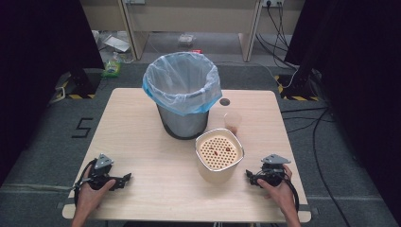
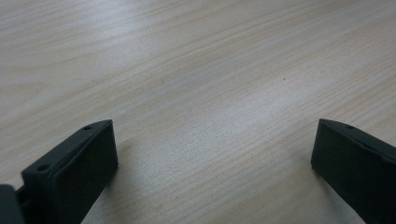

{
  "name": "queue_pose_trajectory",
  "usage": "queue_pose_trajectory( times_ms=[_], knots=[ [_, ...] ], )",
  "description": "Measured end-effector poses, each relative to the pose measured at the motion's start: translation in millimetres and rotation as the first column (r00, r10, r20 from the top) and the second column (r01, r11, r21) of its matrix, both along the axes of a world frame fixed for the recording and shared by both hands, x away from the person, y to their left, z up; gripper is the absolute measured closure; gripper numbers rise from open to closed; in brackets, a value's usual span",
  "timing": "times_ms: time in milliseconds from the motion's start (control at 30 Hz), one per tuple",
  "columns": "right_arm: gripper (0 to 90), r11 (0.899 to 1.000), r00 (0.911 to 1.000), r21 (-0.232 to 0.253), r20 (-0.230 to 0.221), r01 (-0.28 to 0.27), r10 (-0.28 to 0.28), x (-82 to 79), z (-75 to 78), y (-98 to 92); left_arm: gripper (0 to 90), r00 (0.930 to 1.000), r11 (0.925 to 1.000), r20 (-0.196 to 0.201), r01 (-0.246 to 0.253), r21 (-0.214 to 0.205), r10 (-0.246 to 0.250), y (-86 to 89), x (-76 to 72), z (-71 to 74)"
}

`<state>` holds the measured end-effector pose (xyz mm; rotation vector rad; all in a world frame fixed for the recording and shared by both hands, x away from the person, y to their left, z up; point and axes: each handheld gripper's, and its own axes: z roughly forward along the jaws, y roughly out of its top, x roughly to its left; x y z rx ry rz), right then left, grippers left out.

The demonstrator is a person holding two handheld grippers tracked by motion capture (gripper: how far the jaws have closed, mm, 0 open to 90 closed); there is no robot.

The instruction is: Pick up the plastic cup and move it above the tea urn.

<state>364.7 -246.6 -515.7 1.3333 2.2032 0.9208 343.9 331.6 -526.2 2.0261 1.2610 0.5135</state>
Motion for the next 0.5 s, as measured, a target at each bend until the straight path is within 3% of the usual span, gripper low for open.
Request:
queue_pose_trajectory(
  times_ms=[133,267,333,500],
  knots=[
    [10.9,1.000,1.0000,0.000,0.001,-0.002,0.002,0.1,0.2,-0.5,0.0,1.0000,1.0000,0.000,0.000,0.000,0.000,0.0,0.0,0.1],
    [20.1,1.000,1.0000,0.002,0.010,0.002,-0.002,-0.1,2.1,-3.8,0.0,1.0000,1.0000,0.000,0.000,0.001,0.000,0.0,0.0,0.1],
    [19.4,1.000,0.9999,0.013,0.012,0.004,-0.004,0.2,4.9,-5.2,0.0,1.0000,1.0000,-0.001,0.000,0.000,0.000,0.0,0.0,0.1],
    [21.0,0.999,0.9974,0.023,0.064,0.029,-0.031,0.7,22.5,-7.1,0.0,1.0000,1.0000,-0.001,0.000,0.000,0.000,0.0,0.0,0.1]
  ],
)
